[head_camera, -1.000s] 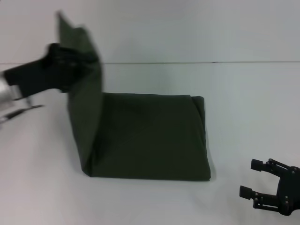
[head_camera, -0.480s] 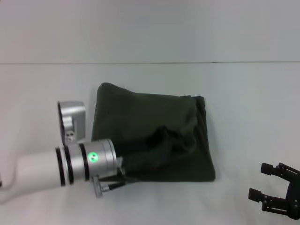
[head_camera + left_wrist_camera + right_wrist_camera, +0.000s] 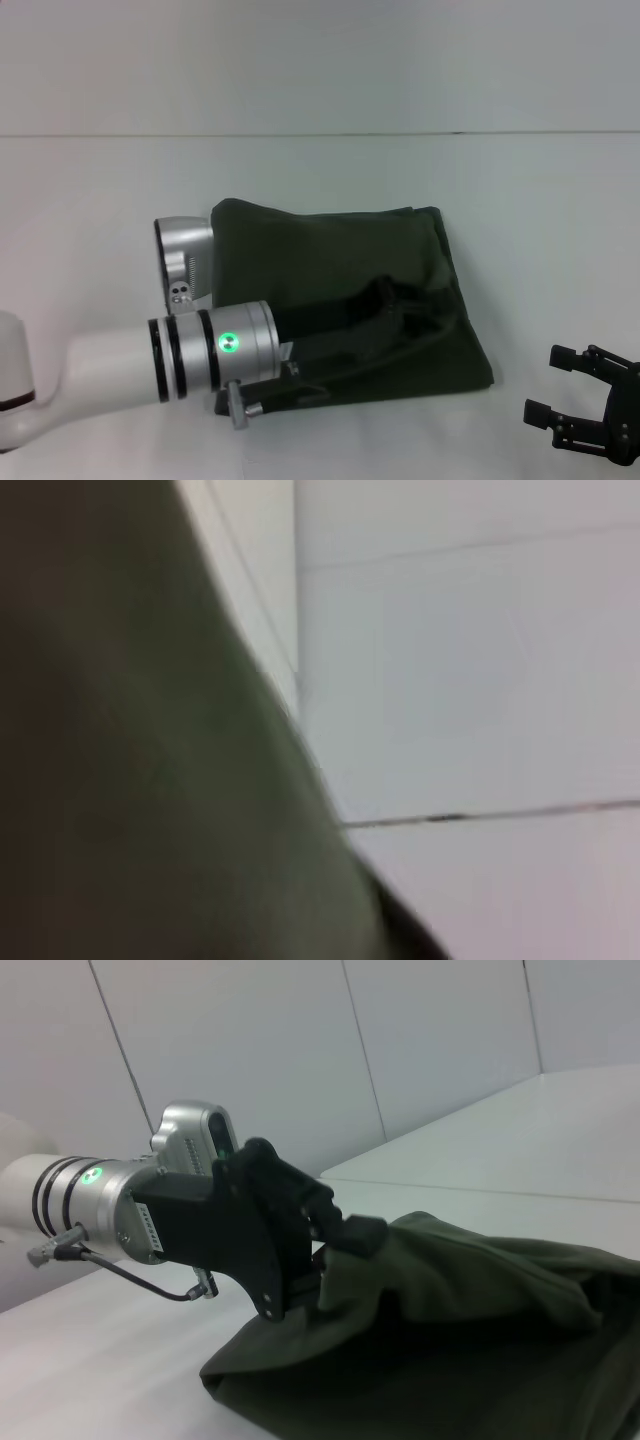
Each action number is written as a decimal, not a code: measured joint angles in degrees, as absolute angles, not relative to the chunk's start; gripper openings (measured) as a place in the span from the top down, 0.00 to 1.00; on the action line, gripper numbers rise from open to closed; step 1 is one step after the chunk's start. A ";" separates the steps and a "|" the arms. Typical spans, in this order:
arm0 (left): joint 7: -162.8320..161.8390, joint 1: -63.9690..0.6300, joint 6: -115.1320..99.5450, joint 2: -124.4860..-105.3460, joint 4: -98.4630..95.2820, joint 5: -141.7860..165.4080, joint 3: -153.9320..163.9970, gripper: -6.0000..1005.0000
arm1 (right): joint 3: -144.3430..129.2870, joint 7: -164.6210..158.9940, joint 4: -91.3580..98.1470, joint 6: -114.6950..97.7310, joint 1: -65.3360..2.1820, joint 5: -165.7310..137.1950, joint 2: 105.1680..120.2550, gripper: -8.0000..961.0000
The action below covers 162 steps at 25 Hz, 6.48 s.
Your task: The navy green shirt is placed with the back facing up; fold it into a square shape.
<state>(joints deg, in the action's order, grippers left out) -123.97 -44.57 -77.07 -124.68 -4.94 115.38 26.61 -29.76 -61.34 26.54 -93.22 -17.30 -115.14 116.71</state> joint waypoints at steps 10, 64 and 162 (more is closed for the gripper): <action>-117.60 -44.21 -83.43 -124.38 -6.63 114.24 26.07 0.72 | -29.60 -61.36 26.53 -92.54 -16.98 -115.02 116.72 0.02; -79.21 -19.37 -95.43 -119.74 -38.94 114.58 24.11 0.06 | -25.11 -46.80 15.11 -73.47 -27.43 -107.99 119.71 0.02; -131.35 -39.42 -61.04 -120.18 -28.11 121.45 43.38 0.27 | -33.49 -31.79 10.99 -88.28 -17.96 -107.75 119.62 0.02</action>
